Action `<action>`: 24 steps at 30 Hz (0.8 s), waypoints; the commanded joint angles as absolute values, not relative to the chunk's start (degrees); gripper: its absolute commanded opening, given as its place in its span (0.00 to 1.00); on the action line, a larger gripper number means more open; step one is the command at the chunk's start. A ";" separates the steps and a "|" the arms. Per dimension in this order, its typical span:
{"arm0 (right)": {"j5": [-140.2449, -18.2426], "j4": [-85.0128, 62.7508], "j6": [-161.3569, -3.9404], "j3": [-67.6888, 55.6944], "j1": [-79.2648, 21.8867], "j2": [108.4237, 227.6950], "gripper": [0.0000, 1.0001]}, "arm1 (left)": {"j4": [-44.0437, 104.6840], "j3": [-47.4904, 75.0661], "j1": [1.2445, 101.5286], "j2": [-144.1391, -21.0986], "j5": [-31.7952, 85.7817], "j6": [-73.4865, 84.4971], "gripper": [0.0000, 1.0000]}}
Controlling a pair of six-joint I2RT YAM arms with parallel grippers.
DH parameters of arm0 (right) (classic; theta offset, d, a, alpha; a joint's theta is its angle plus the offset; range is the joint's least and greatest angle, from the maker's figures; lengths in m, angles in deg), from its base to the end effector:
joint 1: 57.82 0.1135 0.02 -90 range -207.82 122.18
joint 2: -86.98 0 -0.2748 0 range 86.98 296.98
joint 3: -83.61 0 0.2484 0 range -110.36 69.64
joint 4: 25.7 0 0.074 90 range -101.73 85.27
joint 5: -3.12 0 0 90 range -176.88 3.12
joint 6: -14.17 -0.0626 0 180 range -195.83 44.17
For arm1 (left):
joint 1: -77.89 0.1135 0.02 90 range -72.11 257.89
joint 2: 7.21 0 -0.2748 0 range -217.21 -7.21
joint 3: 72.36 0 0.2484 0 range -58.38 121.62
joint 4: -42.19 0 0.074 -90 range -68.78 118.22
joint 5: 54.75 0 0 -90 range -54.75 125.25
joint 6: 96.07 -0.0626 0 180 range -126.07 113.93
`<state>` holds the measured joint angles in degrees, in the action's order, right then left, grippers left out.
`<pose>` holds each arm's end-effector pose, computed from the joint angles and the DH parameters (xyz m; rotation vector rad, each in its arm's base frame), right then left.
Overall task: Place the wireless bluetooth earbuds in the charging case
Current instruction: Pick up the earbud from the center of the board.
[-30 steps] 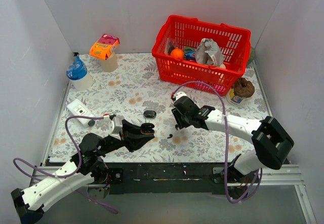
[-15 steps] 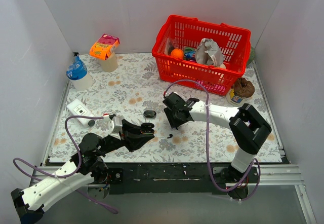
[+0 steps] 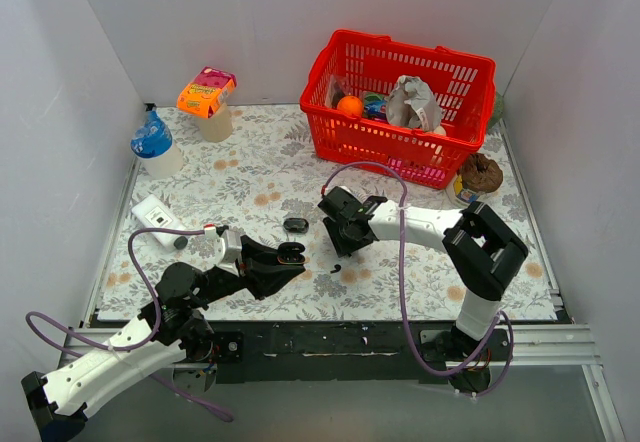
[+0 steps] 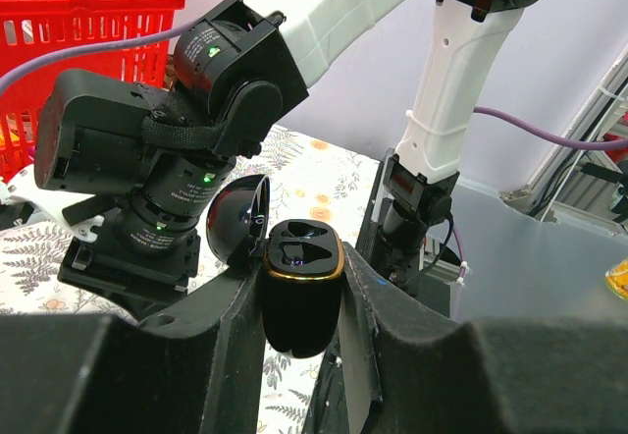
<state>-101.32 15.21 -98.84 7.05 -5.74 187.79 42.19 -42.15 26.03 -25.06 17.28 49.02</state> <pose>0.2302 0.2701 0.1592 -0.5926 2.5800 0.0893 0.0660 -0.1154 0.2795 0.2661 1.5897 -1.7285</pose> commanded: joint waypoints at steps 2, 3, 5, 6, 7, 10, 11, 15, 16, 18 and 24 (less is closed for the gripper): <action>-101.21 15.34 -99.65 6.27 -5.43 189.19 0.52 | 42.28 -40.10 26.03 -24.97 17.76 48.86 0.00; -101.21 15.26 -99.65 6.44 -5.43 189.28 0.52 | 42.37 -40.10 26.03 -25.05 17.68 48.86 0.00; -101.12 15.17 -99.65 6.53 -5.43 189.46 0.50 | 42.28 -40.01 26.03 -25.32 17.68 48.86 0.00; -101.04 15.08 -99.65 6.71 -5.43 189.55 0.49 | 42.28 -39.93 26.03 -25.32 17.59 48.77 0.00; -100.95 14.91 -99.65 6.88 -5.43 189.55 0.48 | 42.28 -39.92 26.03 -25.23 17.59 48.77 0.00; -100.25 14.64 -99.65 7.15 -5.43 189.72 0.43 | 42.37 -39.92 26.03 -25.23 17.59 48.86 0.00; -99.72 14.47 -99.65 7.23 -5.43 189.72 0.43 | 42.28 -40.01 26.03 -25.14 17.59 48.86 0.00; -99.02 13.85 -99.74 7.94 -5.43 189.63 0.41 | 42.28 -40.19 26.03 -24.88 17.68 48.95 0.00; -98.93 13.85 -99.83 8.29 -5.43 189.55 0.40 | 42.28 -40.19 26.03 -24.88 17.76 48.95 0.00; -98.75 13.50 -99.83 8.64 -5.43 189.55 0.39 | 42.28 -40.27 26.03 -24.88 17.76 48.95 0.00; -98.22 13.06 -100.09 9.52 -5.43 189.46 0.31 | 42.28 -40.10 26.03 -24.97 17.59 49.12 0.00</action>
<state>-99.35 13.46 -99.56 7.31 -5.65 188.08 42.17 -42.13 26.03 -25.06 17.28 49.06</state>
